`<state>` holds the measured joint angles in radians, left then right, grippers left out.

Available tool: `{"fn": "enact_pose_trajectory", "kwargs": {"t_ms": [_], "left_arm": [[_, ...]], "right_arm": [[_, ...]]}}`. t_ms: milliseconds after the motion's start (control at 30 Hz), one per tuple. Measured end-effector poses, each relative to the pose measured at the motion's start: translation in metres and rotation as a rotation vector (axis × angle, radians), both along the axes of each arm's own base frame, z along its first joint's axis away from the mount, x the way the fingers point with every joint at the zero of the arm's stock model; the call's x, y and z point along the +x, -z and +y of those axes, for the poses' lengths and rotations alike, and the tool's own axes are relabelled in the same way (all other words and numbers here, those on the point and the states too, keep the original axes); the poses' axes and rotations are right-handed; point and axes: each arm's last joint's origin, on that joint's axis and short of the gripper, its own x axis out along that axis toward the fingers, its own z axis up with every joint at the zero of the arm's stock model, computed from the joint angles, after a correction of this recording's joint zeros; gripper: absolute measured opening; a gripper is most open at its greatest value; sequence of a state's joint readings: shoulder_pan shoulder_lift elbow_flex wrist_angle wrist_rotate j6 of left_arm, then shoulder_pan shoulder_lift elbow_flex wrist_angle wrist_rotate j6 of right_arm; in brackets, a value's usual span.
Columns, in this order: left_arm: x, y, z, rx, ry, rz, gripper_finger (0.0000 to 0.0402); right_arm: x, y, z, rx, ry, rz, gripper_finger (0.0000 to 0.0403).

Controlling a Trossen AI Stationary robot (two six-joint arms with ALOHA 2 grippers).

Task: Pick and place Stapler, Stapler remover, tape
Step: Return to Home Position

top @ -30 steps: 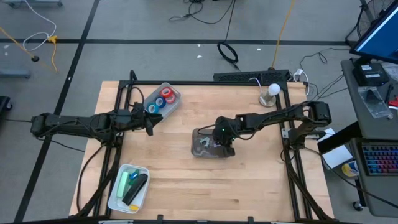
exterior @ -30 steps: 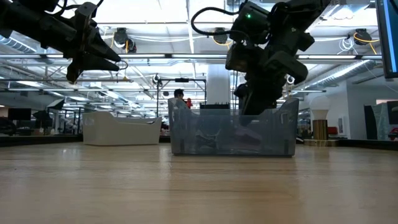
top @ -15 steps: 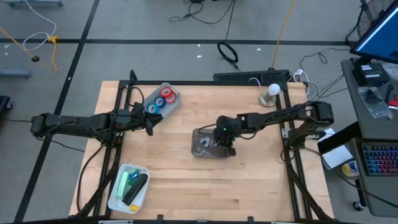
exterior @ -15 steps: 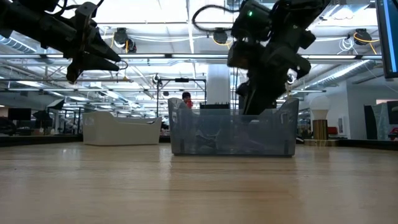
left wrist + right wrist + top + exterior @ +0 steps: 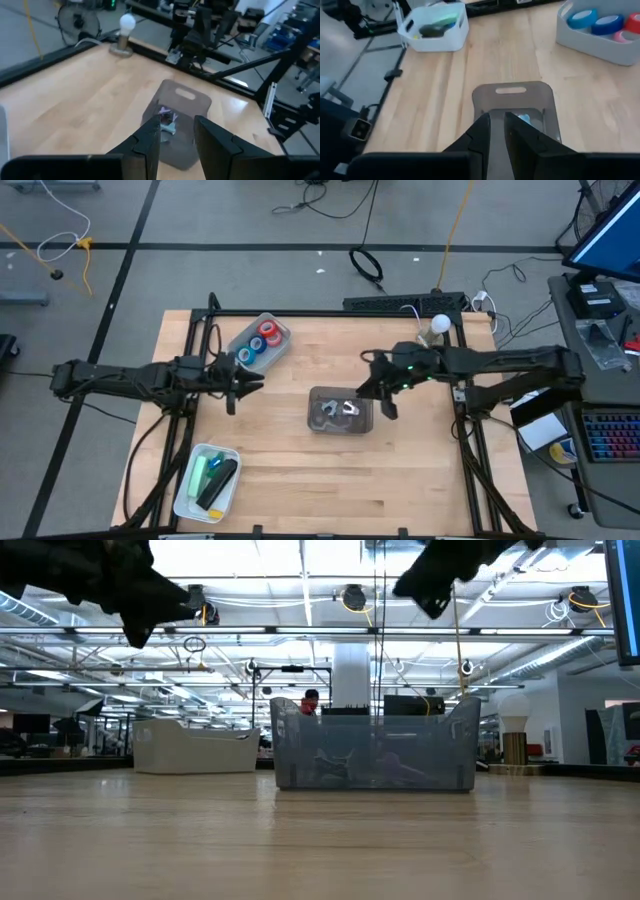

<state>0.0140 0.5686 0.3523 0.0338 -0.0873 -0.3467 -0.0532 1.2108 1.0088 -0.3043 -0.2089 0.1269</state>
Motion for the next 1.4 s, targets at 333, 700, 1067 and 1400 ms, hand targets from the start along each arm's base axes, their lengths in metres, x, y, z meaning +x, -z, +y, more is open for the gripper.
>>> {"fn": "enact_pose_trajectory", "kwargs": {"t_ms": [333,700,1067,1400], "left_arm": [[-0.012,0.000,-0.004,0.086,0.045,-0.022,0.0118],[-0.037,0.044,-0.005,0.079,0.041,-0.268,0.0118],[-0.045,0.060,-0.005,0.091,0.051,-0.241,0.0118],[-0.044,0.060,-0.005,0.089,0.051,-0.234,0.0118]], "right_arm": [[-0.057,0.006,0.001,-0.004,0.005,-0.012,0.0045],[-0.127,0.047,0.005,0.059,0.048,-0.219,0.0045],[-0.159,0.067,0.005,0.051,0.125,-0.468,0.0044],[-0.154,0.115,0.005,0.148,0.151,-0.544,0.0047]]}}
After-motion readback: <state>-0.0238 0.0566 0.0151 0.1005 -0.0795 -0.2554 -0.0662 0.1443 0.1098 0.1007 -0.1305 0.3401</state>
